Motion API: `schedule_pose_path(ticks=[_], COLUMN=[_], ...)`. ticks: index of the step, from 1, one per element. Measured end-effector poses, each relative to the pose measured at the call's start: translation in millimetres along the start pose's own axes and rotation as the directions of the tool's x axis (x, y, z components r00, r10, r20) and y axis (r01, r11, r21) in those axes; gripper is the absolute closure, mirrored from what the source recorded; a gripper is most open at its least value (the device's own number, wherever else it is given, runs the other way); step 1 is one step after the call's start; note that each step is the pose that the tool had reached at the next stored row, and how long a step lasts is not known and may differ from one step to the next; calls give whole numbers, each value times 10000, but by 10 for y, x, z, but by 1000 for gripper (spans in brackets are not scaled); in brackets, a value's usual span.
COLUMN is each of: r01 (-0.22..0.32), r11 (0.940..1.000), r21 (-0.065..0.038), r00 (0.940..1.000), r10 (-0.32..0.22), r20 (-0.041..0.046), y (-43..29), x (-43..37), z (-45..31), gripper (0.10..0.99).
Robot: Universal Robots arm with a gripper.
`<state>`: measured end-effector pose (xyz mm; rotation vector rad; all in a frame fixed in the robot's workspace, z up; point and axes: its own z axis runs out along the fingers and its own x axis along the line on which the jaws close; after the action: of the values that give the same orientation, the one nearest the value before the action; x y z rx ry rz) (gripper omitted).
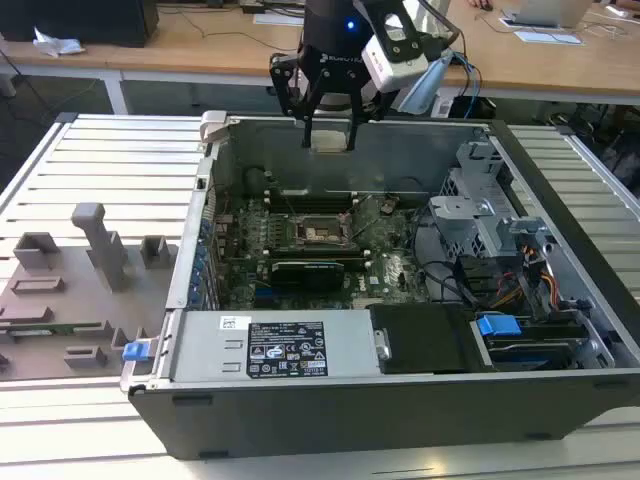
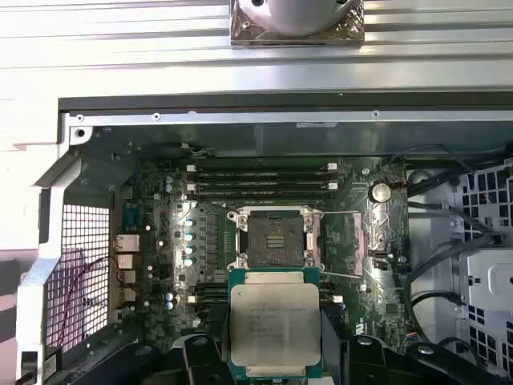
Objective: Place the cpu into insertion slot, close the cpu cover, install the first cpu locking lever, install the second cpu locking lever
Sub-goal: 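Place the cpu into insertion slot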
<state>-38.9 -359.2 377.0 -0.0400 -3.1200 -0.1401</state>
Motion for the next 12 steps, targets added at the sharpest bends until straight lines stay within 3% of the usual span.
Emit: schedule_pose_path(ticks=[12], r01=[0], r11=[10000], r21=[1], r00=[10000], r10=[0], r20=[0], y=[-14], x=[-3], z=[157], gripper=[545])
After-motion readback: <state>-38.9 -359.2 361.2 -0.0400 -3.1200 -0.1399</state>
